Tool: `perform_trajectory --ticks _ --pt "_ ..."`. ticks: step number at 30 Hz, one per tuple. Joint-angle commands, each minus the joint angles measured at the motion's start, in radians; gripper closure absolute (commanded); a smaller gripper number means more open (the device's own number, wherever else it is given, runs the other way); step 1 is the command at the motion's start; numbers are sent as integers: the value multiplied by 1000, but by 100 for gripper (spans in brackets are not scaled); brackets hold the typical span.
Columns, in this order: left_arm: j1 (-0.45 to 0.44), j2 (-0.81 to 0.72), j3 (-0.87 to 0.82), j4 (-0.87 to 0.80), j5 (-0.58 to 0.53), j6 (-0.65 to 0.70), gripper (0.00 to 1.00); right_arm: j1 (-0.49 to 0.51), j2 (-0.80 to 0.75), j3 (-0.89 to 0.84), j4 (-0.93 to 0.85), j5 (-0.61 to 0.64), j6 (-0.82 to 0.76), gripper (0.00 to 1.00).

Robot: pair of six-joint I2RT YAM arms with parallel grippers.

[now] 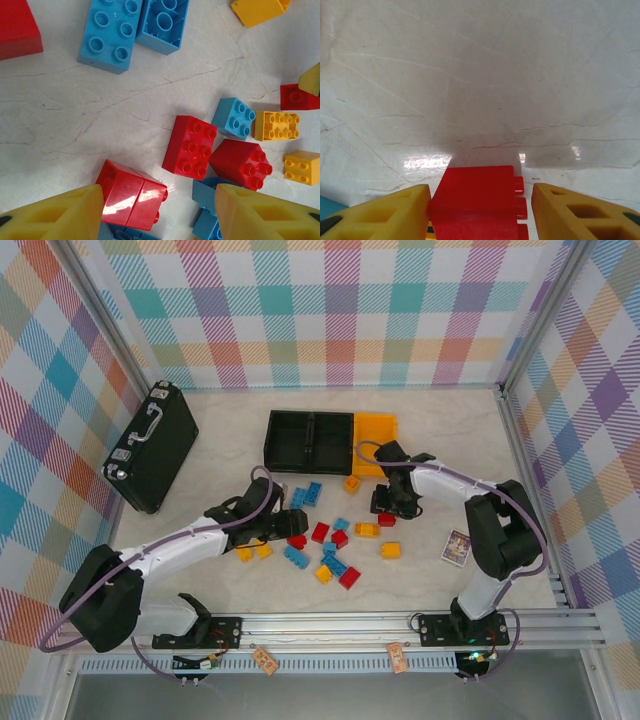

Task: Sort the legos into containers by color
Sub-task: Pick up the lego from the center of the table, then place the lego in the container.

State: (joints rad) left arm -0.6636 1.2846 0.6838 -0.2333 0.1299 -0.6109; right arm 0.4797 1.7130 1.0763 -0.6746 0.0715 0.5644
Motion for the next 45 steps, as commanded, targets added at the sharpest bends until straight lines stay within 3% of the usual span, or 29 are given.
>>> perform_trajectory --ticks 1,4,9,12,21,33,45 --pt "-18 13 28 8 -13 -4 40 10 16 25 -28 9 -4 46" --pt "-20 25 30 9 -12 -5 40 11 32 33 -40 12 -11 46" --pt "-24 42 38 11 -12 -3 41 13 46 46 -54 14 -23 67" --pt "-26 49 46 8 -10 -4 41 13 38 69 -71 18 -35 73" --pt "-26 31 68 -3 -26 -22 41 7 28 299 -153 83 -117 73" --pt "-25 -30 81 -67 -92 -55 41 -59 295 665 -169 94 -133 73" --pt "-25 -56 70 -109 -128 -54 41 -78 433 774 -173 93 -98 69"
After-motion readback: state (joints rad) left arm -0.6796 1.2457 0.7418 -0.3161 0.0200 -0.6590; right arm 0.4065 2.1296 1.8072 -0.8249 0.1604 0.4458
